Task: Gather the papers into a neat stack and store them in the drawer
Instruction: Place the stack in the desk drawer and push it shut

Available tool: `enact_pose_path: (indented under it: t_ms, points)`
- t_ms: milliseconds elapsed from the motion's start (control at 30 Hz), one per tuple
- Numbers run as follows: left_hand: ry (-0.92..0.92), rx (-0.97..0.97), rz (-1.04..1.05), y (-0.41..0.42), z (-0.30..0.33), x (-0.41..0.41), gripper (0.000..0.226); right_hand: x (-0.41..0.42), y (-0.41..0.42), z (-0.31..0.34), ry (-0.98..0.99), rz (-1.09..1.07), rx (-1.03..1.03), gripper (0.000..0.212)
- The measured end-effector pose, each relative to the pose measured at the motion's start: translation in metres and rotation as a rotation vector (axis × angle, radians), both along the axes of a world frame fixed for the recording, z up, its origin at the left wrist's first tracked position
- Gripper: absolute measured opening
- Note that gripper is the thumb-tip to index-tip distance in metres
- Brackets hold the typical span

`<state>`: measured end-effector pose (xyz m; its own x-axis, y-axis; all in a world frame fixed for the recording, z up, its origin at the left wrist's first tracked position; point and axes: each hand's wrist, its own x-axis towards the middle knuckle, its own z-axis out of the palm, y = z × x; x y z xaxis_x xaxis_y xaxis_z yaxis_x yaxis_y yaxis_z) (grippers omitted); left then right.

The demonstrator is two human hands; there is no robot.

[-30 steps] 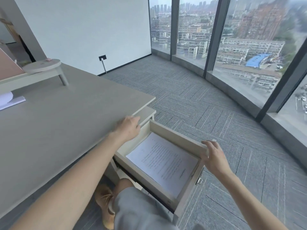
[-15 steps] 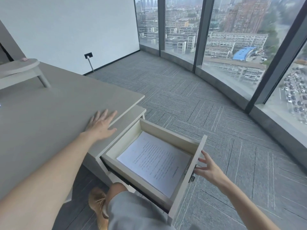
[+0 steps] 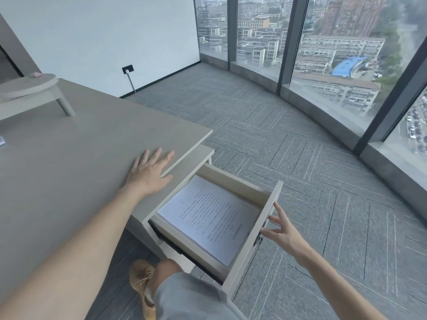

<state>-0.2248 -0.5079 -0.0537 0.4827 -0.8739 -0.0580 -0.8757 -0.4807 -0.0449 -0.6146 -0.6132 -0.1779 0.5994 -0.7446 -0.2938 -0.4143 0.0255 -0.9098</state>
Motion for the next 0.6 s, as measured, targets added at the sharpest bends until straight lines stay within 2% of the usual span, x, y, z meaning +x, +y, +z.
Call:
enact_pose_path:
  t_ms: [333, 600]
  points:
    - [-0.007, -0.032, -0.021, 0.001, 0.001, -0.001, 0.075, 0.064, -0.009, -0.005, -0.002, 0.049, -0.018, 0.109]
    - [0.014, -0.056, -0.023, 0.001, -0.002, 0.001, 0.075, 0.117, -0.008, -0.009, -0.095, 0.058, 0.097, 0.104]
